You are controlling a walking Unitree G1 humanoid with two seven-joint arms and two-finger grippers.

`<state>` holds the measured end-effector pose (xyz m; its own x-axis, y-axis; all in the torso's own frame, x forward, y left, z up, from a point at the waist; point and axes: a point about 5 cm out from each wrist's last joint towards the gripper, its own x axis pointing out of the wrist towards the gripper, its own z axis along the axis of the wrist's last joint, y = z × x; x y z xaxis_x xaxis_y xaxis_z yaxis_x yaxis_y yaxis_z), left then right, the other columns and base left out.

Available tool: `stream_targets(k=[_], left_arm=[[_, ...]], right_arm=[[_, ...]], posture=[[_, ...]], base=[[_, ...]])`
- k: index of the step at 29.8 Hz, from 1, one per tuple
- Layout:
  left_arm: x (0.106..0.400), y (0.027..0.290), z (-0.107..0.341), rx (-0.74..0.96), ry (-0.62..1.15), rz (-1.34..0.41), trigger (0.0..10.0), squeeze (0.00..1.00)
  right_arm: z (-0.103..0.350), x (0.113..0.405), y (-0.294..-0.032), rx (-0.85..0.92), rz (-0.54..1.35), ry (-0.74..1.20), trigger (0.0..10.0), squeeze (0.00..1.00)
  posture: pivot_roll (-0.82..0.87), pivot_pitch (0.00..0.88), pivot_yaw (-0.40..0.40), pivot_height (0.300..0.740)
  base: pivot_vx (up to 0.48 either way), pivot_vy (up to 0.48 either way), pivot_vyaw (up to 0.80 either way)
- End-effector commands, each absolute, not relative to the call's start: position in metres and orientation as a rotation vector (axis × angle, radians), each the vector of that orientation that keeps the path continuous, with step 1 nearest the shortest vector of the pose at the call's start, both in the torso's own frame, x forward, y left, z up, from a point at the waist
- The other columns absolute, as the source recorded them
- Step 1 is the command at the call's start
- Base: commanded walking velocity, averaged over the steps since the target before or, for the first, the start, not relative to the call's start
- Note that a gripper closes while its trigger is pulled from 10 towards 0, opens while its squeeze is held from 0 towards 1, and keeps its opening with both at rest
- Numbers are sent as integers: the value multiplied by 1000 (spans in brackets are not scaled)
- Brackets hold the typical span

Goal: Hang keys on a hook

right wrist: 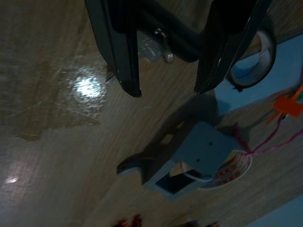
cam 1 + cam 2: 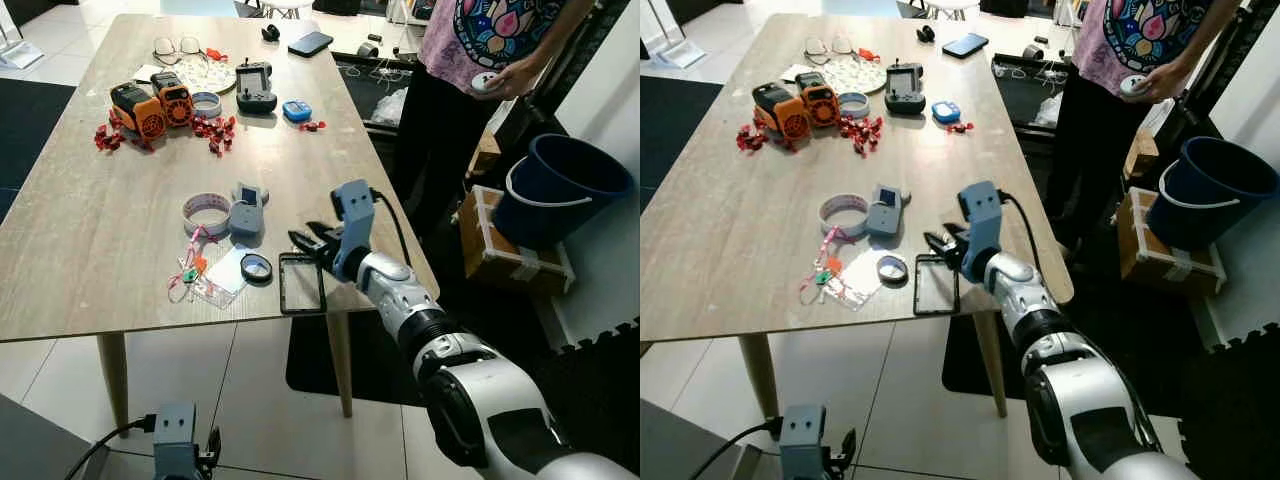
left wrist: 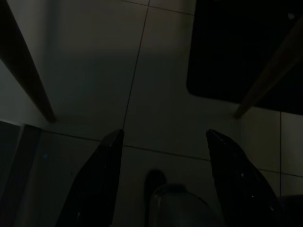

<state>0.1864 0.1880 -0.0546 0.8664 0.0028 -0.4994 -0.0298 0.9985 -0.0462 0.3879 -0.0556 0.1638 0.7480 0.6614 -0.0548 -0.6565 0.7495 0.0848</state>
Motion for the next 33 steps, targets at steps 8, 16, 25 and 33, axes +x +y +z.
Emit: stream_targets(k=[8,16,25,33], left_arm=[[181,185,-56,-62,522,-1,10000,0],[182,184,-55,-63,518,-10,10000,0],[182,185,-55,-61,518,-11,10000,0],[182,186,-55,-59,520,-12,10000,0]], right_arm=[[139,379,-62,21,740,164,10000,0],[133,377,-66,22,741,180,10000,0],[128,375,-69,38,725,188,10000,0],[128,376,-70,41,717,190,9608,0]], posture=[[73,159,-73,740],[70,157,-67,740],[71,159,-63,740],[73,159,-62,740]], base=[[0,0,0],[0,0,0],[0,0,0],[0,0,0]])
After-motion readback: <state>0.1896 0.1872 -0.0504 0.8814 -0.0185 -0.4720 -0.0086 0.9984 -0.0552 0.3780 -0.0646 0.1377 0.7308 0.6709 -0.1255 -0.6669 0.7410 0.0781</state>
